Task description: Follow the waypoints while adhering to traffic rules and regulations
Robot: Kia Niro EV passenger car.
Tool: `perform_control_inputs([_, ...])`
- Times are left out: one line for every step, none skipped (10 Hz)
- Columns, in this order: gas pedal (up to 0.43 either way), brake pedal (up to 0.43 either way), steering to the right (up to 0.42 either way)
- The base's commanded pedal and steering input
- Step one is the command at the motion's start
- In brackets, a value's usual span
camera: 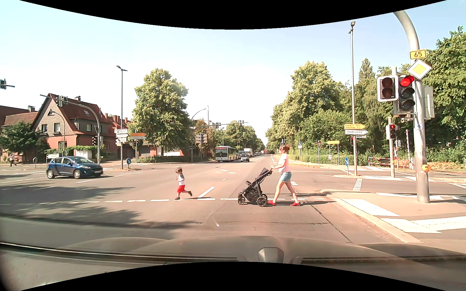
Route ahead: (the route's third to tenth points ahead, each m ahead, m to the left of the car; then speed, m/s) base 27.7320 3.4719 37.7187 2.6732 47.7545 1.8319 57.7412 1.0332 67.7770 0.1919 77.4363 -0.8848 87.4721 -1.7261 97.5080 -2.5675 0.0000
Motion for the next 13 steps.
perform_control_inputs([0.000, 0.280, 0.016])
perform_control_inputs([0.000, 0.280, 0.016])
perform_control_inputs([0.000, 0.280, 0.016])
perform_control_inputs([0.000, 0.274, 0.016])
perform_control_inputs([0.000, 0.280, 0.016])
perform_control_inputs([0.000, 0.280, 0.016])
perform_control_inputs([0.000, 0.280, 0.016])
perform_control_inputs([0.000, 0.280, 0.016])
perform_control_inputs([0.000, 0.280, 0.016])
perform_control_inputs([0.000, 0.280, 0.016])
perform_control_inputs([0.000, 0.280, 0.016])
perform_control_inputs([0.000, 0.280, 0.016])
perform_control_inputs([0.000, 0.280, 0.016])
